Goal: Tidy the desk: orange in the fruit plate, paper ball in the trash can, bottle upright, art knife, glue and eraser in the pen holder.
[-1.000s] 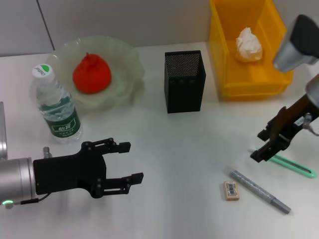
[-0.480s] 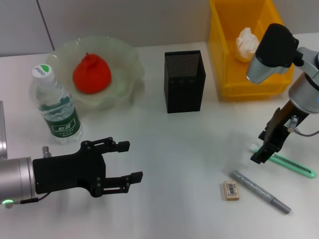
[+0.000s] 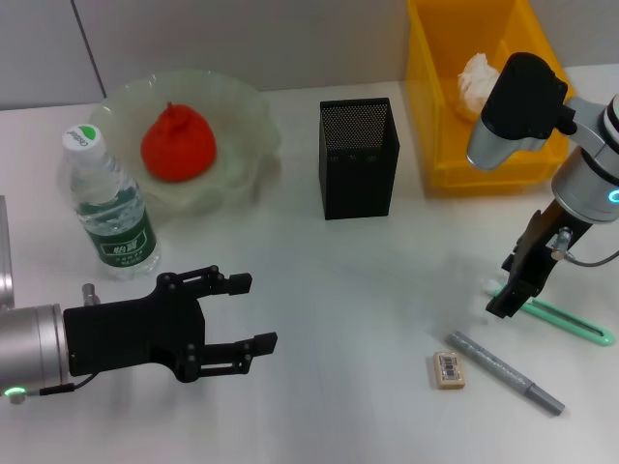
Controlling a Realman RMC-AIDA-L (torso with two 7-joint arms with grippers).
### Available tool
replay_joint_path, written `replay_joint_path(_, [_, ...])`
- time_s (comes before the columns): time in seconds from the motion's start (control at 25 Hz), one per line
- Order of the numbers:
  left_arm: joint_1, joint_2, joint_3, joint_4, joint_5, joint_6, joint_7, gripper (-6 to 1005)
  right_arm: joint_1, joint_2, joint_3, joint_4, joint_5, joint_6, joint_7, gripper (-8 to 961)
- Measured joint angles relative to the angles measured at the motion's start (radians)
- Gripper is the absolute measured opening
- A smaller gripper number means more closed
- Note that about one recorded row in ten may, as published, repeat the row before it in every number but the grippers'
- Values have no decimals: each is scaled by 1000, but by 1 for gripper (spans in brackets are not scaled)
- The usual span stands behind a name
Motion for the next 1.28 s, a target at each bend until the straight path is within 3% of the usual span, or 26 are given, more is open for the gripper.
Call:
replay_joint_path(0.2, [0,1,-1,0,0,0,0,802,0,0,-6,8,-1,9,1,689])
replay_joint_path(0.32, [0,2,-4,0,0,0,0,802,-2,0,-21,14,-1,20,3,567])
replay_joint_path(0.52, [0,2,-13,0,0,-3,0,802,-5,1,-25,14,-2,28,4,513])
replay_joint_path(1.28, [0,1,-14,0,0,-6,1,802,-5,1,-25,13,-2,29,4,420])
